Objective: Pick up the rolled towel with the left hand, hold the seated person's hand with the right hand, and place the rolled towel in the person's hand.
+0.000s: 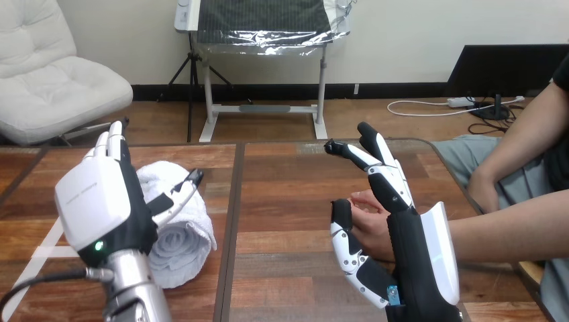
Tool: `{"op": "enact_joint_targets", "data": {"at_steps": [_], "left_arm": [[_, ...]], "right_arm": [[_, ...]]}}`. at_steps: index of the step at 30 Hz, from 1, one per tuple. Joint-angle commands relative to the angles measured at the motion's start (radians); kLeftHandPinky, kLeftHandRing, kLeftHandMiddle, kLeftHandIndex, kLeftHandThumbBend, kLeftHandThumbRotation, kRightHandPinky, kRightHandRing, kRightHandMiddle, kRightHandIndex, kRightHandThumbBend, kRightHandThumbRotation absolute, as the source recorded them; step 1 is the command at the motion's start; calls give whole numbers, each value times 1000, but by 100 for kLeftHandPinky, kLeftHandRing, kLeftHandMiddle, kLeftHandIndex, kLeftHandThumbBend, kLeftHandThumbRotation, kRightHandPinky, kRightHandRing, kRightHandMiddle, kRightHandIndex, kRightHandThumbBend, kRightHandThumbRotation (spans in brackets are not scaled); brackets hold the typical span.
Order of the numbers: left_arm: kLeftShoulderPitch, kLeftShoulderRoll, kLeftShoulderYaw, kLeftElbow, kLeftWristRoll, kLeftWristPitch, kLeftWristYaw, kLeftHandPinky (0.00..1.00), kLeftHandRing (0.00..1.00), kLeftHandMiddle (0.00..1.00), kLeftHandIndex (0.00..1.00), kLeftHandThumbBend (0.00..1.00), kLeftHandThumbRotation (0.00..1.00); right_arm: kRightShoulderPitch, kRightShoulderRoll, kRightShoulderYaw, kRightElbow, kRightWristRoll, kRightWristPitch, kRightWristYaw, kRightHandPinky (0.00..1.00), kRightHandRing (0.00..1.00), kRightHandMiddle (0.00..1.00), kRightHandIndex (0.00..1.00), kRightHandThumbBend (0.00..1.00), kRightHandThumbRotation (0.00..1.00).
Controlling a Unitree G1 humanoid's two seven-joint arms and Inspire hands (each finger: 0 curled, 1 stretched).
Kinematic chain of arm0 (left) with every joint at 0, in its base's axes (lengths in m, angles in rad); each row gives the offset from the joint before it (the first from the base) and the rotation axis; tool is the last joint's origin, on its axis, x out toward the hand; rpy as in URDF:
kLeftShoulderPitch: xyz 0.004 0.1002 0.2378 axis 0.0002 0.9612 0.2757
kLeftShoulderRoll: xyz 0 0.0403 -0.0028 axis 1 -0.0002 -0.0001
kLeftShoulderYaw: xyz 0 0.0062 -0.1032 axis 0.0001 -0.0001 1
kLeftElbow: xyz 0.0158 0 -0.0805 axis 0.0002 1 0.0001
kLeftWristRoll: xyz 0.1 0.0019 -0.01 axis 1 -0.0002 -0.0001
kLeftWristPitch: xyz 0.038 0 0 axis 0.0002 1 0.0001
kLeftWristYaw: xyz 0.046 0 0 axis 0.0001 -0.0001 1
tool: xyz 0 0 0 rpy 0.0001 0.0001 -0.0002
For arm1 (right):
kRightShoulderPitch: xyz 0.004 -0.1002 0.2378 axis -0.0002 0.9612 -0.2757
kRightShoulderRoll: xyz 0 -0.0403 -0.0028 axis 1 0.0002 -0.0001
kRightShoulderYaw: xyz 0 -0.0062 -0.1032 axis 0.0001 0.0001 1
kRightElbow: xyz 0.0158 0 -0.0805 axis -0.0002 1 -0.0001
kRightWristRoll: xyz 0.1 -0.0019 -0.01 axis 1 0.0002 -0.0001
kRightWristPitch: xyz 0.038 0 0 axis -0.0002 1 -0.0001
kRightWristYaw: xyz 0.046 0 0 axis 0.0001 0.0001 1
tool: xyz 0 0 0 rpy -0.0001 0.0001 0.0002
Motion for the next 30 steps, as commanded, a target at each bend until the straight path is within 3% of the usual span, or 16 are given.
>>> {"op": "enact_joint_targets", "data": {"at_steps": [1,14,23,30], "left_arm": [[-115,33,-4,56,-44,2,-29,74,81,86,89,87,63],[-229,82,-12,205,-185,-20,-122,72,81,87,90,86,67],[-312,103,-29,288,-237,29,-210,74,83,88,93,90,78],[-389,121,-62,338,-237,122,-312,73,83,89,95,94,88]], "right_arm": [[-63,19,-10,-16,7,2,6,100,95,97,81,4,0],[-59,17,-12,-34,-6,29,18,100,96,97,81,4,0],[-60,10,-16,-38,1,36,29,100,95,97,81,5,0],[-60,11,-17,-41,6,47,39,100,95,97,82,6,0]]}}
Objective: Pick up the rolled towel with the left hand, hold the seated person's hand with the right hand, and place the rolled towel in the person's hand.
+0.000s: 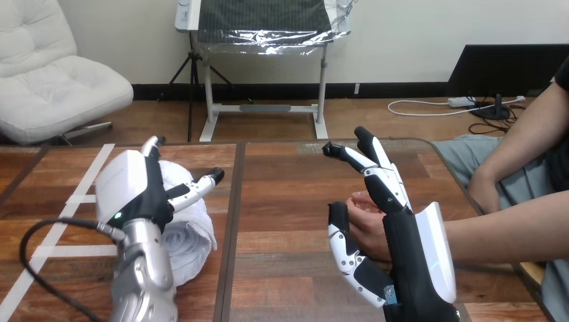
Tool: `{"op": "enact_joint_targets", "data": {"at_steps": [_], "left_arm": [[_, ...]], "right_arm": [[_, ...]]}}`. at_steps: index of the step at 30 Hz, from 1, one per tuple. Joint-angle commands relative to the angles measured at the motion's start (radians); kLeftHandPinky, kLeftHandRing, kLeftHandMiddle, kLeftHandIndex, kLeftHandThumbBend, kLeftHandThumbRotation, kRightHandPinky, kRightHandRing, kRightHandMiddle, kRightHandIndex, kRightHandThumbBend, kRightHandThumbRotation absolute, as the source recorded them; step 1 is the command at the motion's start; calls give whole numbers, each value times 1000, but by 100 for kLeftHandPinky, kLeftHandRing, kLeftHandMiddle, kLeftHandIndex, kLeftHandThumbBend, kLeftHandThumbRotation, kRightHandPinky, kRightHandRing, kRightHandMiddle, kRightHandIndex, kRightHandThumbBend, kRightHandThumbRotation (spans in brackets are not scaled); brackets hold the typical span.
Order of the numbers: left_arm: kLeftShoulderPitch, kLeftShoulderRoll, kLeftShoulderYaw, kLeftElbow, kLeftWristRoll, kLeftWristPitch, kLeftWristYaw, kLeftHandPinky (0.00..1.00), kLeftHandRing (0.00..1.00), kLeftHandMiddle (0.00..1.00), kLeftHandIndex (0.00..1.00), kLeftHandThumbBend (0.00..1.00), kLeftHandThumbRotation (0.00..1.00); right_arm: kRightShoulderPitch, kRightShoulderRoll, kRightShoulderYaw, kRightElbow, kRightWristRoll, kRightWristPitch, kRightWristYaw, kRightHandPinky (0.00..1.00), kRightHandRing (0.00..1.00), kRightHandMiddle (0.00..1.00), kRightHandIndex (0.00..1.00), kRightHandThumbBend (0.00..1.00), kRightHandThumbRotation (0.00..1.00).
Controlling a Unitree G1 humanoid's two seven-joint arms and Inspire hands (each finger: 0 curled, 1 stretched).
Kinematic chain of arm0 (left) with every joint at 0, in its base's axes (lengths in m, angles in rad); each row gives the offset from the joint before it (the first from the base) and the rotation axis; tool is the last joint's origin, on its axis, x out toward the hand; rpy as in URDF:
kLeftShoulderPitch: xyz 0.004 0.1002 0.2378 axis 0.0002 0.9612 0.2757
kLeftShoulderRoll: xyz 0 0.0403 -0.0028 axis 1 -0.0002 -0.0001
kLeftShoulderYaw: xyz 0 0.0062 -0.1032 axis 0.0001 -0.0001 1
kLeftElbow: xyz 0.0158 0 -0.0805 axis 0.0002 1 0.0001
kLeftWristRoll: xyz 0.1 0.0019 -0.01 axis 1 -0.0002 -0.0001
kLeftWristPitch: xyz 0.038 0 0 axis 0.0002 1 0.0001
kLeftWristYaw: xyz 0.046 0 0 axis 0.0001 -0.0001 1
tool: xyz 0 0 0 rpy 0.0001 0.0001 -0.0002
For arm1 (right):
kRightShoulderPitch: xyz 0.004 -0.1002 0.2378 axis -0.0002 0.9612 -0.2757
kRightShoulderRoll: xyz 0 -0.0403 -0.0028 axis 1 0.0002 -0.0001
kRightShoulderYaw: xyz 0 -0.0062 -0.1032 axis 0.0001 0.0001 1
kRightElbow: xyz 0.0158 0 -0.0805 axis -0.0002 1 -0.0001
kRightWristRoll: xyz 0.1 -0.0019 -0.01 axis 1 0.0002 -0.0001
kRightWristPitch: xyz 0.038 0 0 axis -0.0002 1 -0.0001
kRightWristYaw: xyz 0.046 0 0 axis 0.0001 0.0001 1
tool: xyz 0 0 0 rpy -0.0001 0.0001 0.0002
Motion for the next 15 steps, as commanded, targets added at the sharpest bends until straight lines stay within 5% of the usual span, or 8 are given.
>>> {"op": "enact_joint_targets", "data": {"at_steps": [1,8,15], "left_arm": [[-135,36,-42,41,9,51,-59,72,82,88,95,95,89],[-212,48,-79,110,13,118,-124,65,74,82,94,97,94],[-320,71,-172,222,64,206,-247,53,64,77,94,99,98]], "right_arm": [[-59,11,-15,-41,9,6,10,100,95,98,82,6,0],[-64,11,-14,-42,10,10,20,100,95,98,84,6,0],[-66,12,-12,-44,19,15,33,100,96,100,85,5,0]]}}
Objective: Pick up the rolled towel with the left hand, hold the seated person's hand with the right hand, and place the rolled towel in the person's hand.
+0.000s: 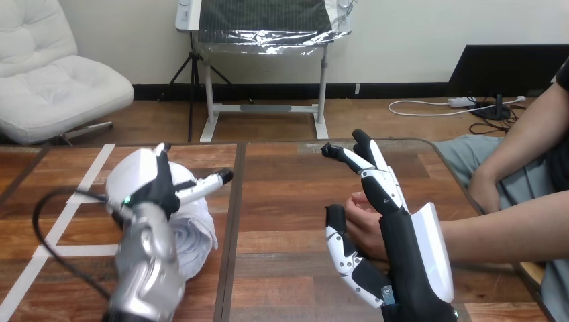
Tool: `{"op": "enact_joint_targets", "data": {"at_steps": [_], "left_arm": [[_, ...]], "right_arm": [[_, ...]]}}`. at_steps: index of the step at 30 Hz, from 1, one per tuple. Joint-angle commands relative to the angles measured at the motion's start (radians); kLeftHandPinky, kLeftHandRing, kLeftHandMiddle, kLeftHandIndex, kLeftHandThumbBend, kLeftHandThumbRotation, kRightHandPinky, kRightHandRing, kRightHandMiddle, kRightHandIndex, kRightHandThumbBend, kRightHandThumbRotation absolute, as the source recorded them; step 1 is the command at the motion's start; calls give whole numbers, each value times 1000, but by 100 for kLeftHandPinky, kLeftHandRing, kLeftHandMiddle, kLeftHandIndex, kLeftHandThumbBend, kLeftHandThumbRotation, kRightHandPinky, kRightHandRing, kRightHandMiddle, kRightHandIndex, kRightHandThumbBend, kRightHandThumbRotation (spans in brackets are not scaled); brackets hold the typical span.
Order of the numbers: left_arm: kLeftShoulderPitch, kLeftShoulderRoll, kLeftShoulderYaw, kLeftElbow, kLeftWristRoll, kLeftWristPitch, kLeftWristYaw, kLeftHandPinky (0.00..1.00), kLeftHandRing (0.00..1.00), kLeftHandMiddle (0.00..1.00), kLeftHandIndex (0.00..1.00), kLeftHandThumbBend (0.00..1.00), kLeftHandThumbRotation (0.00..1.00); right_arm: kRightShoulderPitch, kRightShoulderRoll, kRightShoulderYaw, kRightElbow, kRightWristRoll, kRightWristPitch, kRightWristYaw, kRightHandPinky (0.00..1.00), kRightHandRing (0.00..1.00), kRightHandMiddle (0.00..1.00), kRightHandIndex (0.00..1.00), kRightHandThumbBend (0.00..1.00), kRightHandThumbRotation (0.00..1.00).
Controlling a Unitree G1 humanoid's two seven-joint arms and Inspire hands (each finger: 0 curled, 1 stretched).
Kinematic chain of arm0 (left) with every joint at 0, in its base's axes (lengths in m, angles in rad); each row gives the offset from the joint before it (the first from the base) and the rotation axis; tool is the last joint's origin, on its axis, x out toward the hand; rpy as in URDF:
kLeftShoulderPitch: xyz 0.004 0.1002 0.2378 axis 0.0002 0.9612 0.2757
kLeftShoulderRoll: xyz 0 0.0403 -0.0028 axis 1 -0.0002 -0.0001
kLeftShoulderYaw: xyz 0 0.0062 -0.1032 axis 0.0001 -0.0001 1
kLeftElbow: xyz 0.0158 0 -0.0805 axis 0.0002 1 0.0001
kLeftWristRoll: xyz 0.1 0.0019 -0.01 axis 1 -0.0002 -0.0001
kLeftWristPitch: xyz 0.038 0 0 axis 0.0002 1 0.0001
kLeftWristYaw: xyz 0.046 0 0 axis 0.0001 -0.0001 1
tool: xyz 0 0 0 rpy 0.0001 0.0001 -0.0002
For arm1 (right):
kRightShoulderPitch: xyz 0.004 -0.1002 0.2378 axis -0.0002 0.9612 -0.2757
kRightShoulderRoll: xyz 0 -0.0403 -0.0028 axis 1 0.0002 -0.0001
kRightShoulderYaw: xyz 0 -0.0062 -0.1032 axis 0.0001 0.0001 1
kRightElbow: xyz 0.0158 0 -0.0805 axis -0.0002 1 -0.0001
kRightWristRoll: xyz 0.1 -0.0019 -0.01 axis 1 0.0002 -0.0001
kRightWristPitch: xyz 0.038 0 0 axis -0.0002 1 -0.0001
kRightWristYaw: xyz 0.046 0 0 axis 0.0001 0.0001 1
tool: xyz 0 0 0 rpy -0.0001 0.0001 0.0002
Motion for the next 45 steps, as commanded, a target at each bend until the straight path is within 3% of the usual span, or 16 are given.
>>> {"op": "enact_joint_targets", "data": {"at_steps": [1,10,15,19,24,32,38,41,42,45], "left_arm": [[-169,27,-97,119,42,64,-105,48,59,73,93,100,99],[-305,10,-200,331,93,125,-176,30,38,53,87,100,100],[-371,-10,-251,455,111,142,-217,28,36,49,86,100,100],[-412,-23,-276,539,109,146,-229,34,43,56,90,100,100],[-452,-33,-305,633,105,132,-240,38,46,59,91,100,100],[-479,-41,-303,733,72,100,-197,43,52,63,88,100,99],[-482,-50,-330,780,75,98,-161,41,53,63,82,100,98],[-496,-50,-405,825,123,76,-230,37,49,59,80,100,99],[-501,-42,-446,838,152,40,-281,36,48,58,79,100,99],[-511,-31,-506,860,192,-15,-368,38,50,63,82,99,100]], "right_arm": [[-66,13,-13,-45,14,4,11,100,96,100,85,5,0],[-65,13,-14,-53,11,14,22,100,97,100,86,6,0],[-63,14,-15,-58,13,18,29,100,97,100,86,6,0],[-62,14,-15,-60,13,23,33,100,97,100,86,6,0],[-61,11,-17,-61,11,25,34,100,97,100,87,6,0],[-60,8,-21,-65,6,26,34,100,97,100,87,6,0],[-54,6,-24,-75,1,38,40,100,98,100,87,7,0],[-54,4,-25,-77,0,41,41,100,98,100,87,7,0],[-53,3,-26,-78,-1,42,41,100,98,100,87,7,0],[-53,1,-27,-79,-1,43,42,100,98,100,87,8,0]]}}
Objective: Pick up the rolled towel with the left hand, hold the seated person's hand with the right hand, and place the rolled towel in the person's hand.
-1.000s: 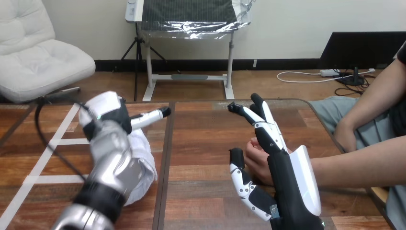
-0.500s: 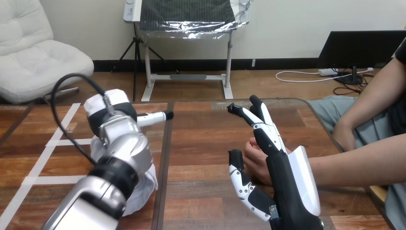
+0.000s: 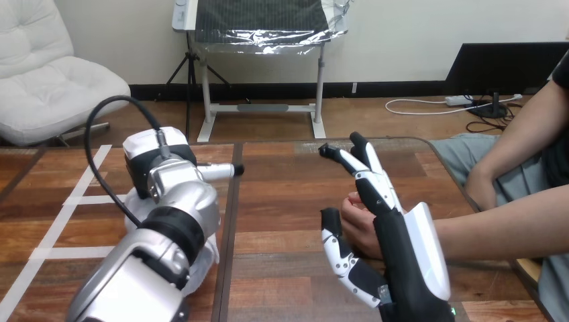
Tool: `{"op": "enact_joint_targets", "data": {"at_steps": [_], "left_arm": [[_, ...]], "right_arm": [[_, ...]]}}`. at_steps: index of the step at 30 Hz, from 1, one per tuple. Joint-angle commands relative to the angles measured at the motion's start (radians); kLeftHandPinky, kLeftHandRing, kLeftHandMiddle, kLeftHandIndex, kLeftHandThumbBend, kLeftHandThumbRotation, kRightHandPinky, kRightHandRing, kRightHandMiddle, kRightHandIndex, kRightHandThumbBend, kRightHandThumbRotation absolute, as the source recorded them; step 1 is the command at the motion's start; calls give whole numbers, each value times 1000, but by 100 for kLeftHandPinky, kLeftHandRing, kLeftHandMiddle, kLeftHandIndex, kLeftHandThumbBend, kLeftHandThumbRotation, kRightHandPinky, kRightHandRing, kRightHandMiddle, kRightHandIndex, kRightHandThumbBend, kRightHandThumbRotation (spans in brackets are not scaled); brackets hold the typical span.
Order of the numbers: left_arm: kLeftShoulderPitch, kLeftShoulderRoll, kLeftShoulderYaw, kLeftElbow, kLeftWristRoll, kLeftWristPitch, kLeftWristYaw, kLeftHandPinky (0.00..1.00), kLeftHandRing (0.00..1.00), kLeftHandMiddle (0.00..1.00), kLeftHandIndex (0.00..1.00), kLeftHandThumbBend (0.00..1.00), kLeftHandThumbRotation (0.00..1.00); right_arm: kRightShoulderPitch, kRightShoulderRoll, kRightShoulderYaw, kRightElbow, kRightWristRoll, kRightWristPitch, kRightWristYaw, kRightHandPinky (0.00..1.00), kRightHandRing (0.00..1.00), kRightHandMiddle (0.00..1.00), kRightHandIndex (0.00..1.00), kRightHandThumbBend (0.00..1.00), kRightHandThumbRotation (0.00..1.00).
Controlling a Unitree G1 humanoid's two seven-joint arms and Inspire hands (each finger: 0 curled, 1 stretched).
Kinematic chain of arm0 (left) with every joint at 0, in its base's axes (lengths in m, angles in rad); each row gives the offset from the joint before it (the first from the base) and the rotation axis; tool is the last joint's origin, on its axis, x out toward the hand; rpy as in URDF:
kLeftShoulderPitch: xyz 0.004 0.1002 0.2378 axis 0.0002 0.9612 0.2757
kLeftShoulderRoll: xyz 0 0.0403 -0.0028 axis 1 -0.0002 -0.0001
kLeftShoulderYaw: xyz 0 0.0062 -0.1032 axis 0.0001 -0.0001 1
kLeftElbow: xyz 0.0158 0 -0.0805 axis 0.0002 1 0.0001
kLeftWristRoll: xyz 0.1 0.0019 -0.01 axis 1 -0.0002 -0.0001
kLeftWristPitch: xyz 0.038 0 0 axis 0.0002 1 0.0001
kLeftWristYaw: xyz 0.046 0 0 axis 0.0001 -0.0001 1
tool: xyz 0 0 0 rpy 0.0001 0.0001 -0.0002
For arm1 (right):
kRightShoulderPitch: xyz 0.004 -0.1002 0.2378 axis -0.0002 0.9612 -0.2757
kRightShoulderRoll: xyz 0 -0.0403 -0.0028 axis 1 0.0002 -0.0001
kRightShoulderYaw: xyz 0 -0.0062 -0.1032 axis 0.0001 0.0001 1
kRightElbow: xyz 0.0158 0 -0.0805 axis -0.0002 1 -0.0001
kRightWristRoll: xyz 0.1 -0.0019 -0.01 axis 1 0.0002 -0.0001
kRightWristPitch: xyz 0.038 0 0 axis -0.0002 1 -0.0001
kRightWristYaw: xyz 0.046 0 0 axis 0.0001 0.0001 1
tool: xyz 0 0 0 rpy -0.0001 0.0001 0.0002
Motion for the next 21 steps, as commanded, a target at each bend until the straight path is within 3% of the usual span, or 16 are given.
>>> {"op": "enact_joint_targets", "data": {"at_steps": [1,9,11,14,16,17,19,21], "left_arm": [[-4,15,-103,93,47,-70,-139,41,53,66,84,98,100],[-19,9,-163,119,81,-85,-252,46,58,71,86,99,100],[-23,13,-164,119,74,-95,-280,53,63,74,85,98,100],[-27,15,-195,125,91,-111,-321,55,64,74,84,99,100],[-26,30,-208,120,94,-158,-340,55,64,73,84,98,100],[-26,34,-211,118,94,-172,-346,55,64,73,84,97,100],[-14,38,-208,108,87,-162,-305,48,58,66,83,97,100],[-5,34,-198,104,78,-125,-265,45,56,63,83,97,100]], "right_arm": [[-54,3,-20,-53,1,3,3,100,98,100,87,8,0],[-52,-2,-21,-60,-7,8,15,100,98,100,86,9,0],[-51,-2,-21,-63,-8,11,20,100,99,100,86,10,0],[-48,1,-21,-67,-8,17,27,100,100,100,86,10,0],[-46,3,-20,-70,-4,20,31,100,100,100,87,10,0],[-46,4,-20,-70,-2,21,33,100,100,100,87,10,0],[-45,5,-19,-72,-3,25,36,100,100,100,87,11,0],[-45,6,-18,-74,-6,29,38,100,100,100,87,11,0]]}}
